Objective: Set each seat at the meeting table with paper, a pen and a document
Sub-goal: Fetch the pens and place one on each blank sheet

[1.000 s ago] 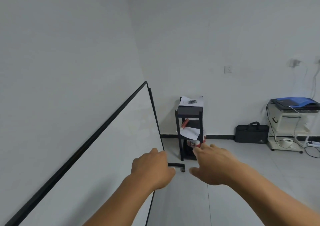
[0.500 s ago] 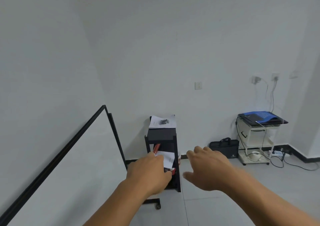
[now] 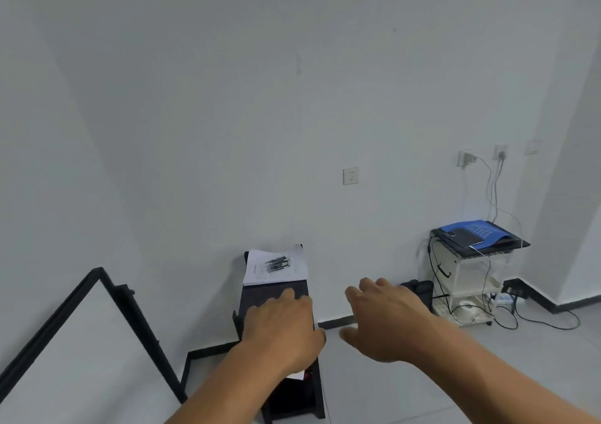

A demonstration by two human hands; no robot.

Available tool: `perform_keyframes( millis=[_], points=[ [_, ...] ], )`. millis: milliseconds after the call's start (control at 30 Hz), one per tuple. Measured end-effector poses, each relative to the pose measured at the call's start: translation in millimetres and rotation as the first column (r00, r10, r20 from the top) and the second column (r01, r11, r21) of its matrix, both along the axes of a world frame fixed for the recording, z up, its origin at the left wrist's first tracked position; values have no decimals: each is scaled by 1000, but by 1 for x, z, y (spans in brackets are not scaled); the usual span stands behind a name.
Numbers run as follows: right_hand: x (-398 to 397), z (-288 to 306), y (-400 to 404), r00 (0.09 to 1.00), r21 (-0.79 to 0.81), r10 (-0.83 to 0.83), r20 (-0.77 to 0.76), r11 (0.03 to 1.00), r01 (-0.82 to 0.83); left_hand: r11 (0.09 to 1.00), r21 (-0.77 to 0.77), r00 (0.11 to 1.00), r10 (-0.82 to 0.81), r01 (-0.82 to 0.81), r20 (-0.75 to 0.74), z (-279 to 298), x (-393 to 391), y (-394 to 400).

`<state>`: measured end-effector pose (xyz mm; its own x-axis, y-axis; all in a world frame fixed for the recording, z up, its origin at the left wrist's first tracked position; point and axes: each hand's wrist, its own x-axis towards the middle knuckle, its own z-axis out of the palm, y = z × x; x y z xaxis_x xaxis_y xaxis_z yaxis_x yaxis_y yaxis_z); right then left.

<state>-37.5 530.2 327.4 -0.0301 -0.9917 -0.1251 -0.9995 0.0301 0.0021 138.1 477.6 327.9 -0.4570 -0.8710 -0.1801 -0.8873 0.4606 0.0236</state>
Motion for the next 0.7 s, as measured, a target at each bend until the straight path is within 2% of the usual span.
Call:
perform_keyframes(
  millis=[33,67,100,233,500,700],
  points=[
    [1,2,-2,1000,6,-20,-2,1000,20,1000,0,1000,7,-7,11,1,0,-1],
    [-28,-4,-43,1000,1,-23,-6,1000,23,1000,-4,1000,-6,6,9,-8,-31,-43],
    [-34,-7,-52,999,-6,-32,-1,999,32,1000,5,1000,8,-8,14,-11,-36,-53],
    [-78,-21,-109,1000,21,3,1,1000,-3,999,31,1000,13,-14,23,-28,-78,-109],
    [-188,-42,-261,988,84,156,21,984,-157,971,122,978,209,-208,8,-59,-172,-229],
    [-229,-50,-360,963,136,269,4,954,-267,934,156,945,328,-322,-8,-73,-204,-306]
  ],
)
